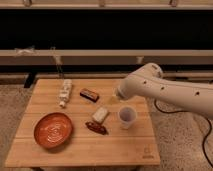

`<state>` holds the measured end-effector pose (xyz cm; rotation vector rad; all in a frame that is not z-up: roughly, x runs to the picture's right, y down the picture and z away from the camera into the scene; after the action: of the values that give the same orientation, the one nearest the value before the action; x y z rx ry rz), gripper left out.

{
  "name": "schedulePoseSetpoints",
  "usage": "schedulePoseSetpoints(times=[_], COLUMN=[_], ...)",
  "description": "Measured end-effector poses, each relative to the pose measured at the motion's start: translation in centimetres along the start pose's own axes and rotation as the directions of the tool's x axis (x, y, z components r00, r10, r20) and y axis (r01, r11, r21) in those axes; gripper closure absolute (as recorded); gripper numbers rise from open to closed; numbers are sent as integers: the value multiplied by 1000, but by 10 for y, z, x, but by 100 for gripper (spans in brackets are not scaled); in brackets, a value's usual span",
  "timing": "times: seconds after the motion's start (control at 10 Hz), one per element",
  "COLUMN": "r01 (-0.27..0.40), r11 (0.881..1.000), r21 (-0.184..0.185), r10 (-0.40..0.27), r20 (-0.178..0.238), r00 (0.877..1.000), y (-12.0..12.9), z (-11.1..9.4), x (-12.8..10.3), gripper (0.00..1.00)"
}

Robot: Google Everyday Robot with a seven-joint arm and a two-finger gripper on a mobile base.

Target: Pick up the ceramic bowl

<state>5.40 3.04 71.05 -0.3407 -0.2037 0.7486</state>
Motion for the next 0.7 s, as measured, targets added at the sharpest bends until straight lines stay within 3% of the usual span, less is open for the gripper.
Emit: schedulePoseSetpoints(times=[0.5, 0.7], r01=[1, 42], r11=[1000, 999], r21=[0, 0], r10=[-1, -42], r20=[0, 7], r00=[1000, 999], y=[0, 10], z=[0, -4], x=[0, -5], gripper=[36, 36])
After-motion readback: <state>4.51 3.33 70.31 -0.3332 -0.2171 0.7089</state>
